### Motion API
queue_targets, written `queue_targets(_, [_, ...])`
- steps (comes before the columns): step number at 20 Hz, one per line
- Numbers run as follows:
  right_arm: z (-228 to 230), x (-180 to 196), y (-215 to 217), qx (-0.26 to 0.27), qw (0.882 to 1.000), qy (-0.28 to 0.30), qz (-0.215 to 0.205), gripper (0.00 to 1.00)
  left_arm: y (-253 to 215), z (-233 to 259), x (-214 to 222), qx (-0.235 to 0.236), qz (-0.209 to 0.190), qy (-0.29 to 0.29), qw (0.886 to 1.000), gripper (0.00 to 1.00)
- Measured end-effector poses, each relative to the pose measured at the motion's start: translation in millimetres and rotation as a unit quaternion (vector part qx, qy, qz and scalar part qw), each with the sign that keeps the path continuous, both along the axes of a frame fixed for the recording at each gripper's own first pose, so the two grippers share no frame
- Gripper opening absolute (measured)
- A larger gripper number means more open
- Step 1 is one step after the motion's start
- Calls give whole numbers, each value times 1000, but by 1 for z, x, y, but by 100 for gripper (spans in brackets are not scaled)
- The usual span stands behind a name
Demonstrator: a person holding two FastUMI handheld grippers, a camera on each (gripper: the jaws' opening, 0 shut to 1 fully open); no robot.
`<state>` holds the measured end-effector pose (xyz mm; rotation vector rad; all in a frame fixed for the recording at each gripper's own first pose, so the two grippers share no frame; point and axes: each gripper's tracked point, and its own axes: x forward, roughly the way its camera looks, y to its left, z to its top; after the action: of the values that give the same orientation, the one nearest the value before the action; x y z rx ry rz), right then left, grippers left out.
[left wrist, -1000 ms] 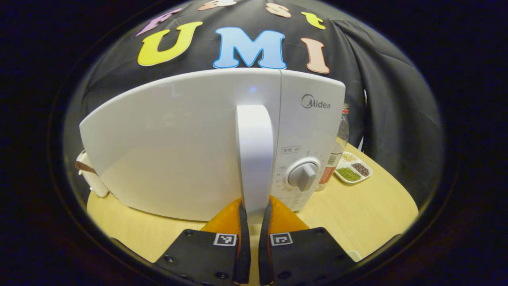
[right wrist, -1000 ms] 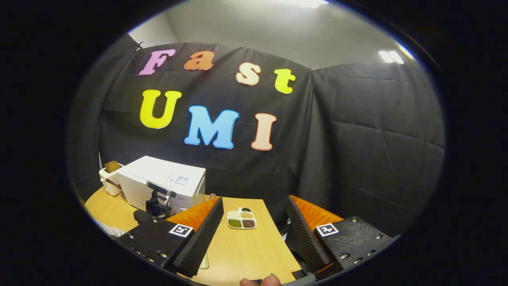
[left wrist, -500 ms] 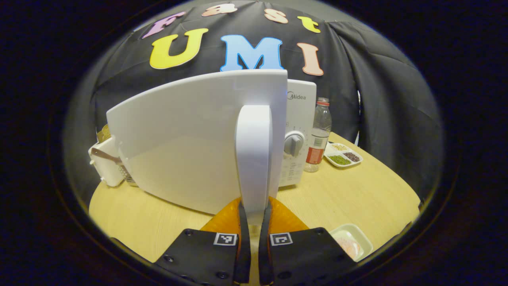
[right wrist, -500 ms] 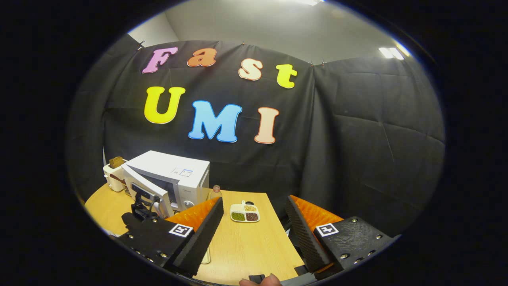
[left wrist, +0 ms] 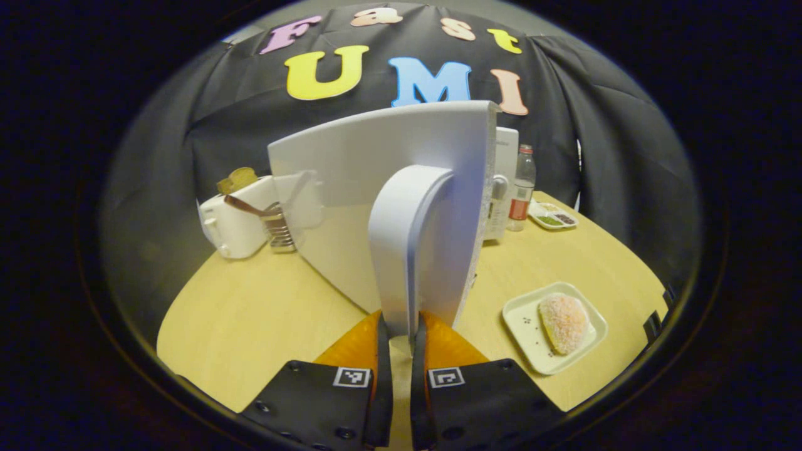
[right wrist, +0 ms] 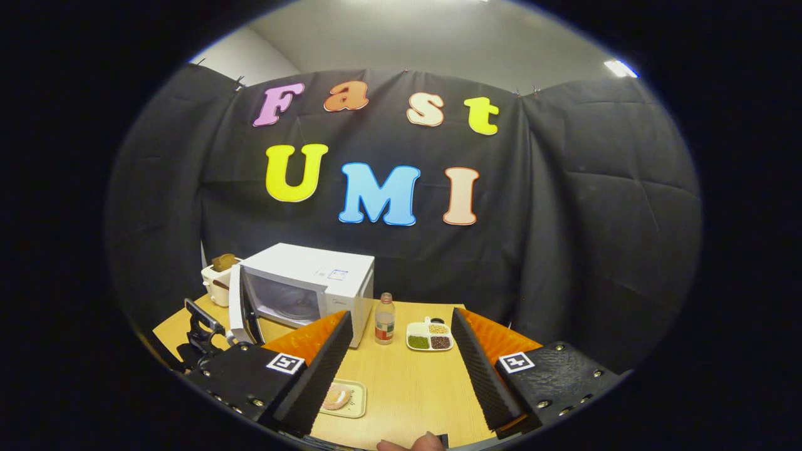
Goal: Open the microwave oven with the left hand, put the food in, and close the microwave oven.
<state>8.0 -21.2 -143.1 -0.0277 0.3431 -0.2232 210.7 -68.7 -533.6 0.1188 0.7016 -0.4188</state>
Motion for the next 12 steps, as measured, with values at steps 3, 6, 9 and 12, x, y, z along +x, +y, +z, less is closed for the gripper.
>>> queue_targets(3, [-13,2,5,16,1000,3,25,97,59,-3,-2,19,55,16,998,20])
queue_targets(6, [-38,7,16,41,998,14,45,97,101,-8,-5,-7,90,36,995,19])
queue_targets(9, [-58,9,25,56,996,44,49,97,121,-9,-1,-43,93,54,993,19])
queue_targets(12, [-78,12,46,83,993,69,41,96,150,-11,1,-63,84,58,993,17])
